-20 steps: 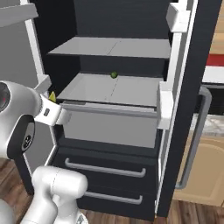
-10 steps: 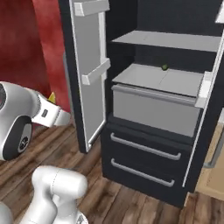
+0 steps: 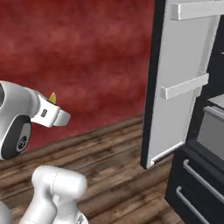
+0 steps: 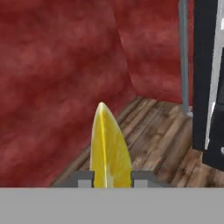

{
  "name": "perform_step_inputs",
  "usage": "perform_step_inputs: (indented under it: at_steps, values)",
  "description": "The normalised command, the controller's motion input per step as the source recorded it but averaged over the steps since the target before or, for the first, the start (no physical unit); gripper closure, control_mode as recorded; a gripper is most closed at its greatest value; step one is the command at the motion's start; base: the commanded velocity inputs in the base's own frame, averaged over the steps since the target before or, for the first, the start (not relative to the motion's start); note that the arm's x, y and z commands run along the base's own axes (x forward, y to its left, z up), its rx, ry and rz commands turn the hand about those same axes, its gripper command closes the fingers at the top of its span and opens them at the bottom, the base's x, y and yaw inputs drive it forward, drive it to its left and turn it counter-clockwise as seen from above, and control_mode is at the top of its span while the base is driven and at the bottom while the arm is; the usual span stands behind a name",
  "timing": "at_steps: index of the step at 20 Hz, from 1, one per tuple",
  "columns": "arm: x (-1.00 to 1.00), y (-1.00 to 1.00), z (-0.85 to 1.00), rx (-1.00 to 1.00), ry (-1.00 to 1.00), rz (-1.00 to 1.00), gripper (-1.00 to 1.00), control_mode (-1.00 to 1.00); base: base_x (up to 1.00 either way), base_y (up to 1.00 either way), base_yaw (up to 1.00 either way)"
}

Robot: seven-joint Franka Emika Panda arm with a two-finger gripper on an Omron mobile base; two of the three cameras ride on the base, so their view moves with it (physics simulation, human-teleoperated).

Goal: Take the lemon wedge from the fridge and place it on the plate with fish on the dining counter.

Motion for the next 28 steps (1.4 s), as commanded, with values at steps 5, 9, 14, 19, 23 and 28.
perform_step_inputs:
  at_steps: [5,9,14,19,23,28]
  values:
    - [0.00,0.00,0.00,0.00,0.00,0.00,1.00,1.00,0.00,0.00,1.00]
    - [0.00,0.00,0.00,0.00,0.00,0.00,1.00,1.00,0.00,0.00,1.00]
    - [0.00,0.00,0.00,0.00,0.00,0.00,1.00,1.00,0.00,0.00,0.99]
    - [0.00,0.00,0.00,0.00,0.00,0.00,1.00,1.00,0.00,0.00,0.99]
    - [0.00,0.00,0.00,0.00,0.00,0.00,1.00,1.00,0.00,0.00,0.98]
    - [0.00,0.00,0.00,0.00,0.00,0.00,1.00,1.00,0.00,0.00,0.98]
